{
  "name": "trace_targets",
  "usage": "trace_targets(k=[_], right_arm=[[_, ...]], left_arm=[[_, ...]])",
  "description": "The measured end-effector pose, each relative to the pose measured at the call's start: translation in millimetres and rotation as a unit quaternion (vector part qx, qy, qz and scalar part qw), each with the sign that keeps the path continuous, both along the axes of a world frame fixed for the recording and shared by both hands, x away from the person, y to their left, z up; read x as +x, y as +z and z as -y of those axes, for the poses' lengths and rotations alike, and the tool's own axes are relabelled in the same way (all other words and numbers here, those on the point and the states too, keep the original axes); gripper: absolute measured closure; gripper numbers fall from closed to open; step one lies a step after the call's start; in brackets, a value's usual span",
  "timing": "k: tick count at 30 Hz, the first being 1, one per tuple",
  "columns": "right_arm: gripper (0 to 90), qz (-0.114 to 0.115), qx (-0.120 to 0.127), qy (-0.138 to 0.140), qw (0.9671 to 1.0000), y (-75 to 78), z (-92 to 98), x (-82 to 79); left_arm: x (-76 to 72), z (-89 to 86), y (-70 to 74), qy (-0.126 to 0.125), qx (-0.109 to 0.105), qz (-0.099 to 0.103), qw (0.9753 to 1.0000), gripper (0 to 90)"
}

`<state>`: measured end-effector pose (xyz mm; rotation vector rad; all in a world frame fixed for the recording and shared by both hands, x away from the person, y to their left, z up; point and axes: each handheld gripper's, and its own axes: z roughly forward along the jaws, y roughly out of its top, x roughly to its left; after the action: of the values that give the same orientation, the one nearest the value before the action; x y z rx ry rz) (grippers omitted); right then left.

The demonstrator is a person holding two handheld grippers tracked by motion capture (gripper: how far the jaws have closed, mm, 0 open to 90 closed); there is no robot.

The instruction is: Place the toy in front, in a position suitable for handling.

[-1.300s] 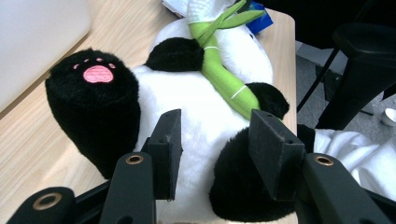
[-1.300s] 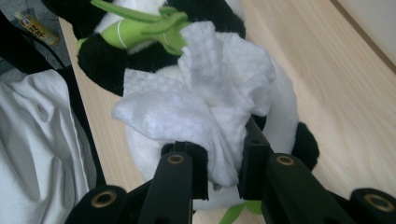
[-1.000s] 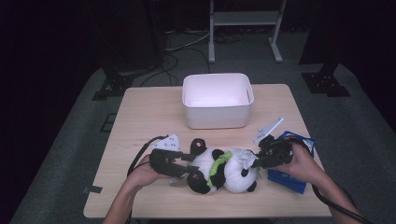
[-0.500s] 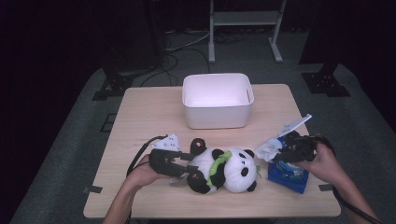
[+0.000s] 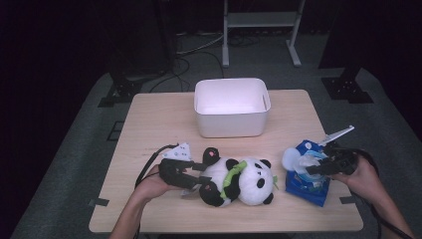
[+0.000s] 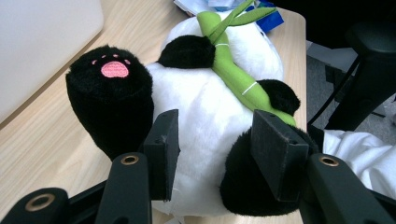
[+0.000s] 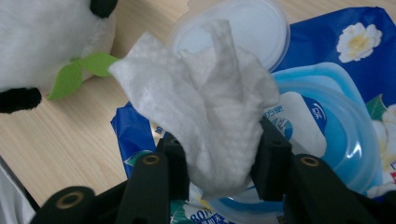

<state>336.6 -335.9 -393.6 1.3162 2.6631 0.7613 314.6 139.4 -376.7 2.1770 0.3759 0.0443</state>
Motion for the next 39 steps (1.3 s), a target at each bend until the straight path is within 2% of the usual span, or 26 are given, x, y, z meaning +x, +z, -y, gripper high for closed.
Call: trace_targets(k=[6,17,25,28,39], right_arm=[[50.0,0.004,0.007,-0.005,1.0,5.8,5.1,0.4],[48.8,0.025,0.015,-0.002,0.9996,25.2,7.9,-1.3],[49.8,0.037,0.01,0.013,0.9992,40.9,-1.6,-3.6],[51.0,0.038,0.018,0.017,0.999,44.4,-4.5,-3.7],[51.5,0.035,0.036,0.058,0.997,45.0,-32.4,-4.5]], left_arm=[[0.0,0.1,0.0,0.0,0.0,0.0,1.0,50.8],[0.0,0.2,0.6,0.001,-0.001,0.0,1.0,50.1],[0.4,-0.6,2.0,0.001,0.0,0.002,1.0,49.2],[0.2,-0.8,2.5,0.002,-0.001,0.003,1.0,49.0],[0.7,-3.7,3.3,0.007,-0.004,0.003,1.0,48.2]])
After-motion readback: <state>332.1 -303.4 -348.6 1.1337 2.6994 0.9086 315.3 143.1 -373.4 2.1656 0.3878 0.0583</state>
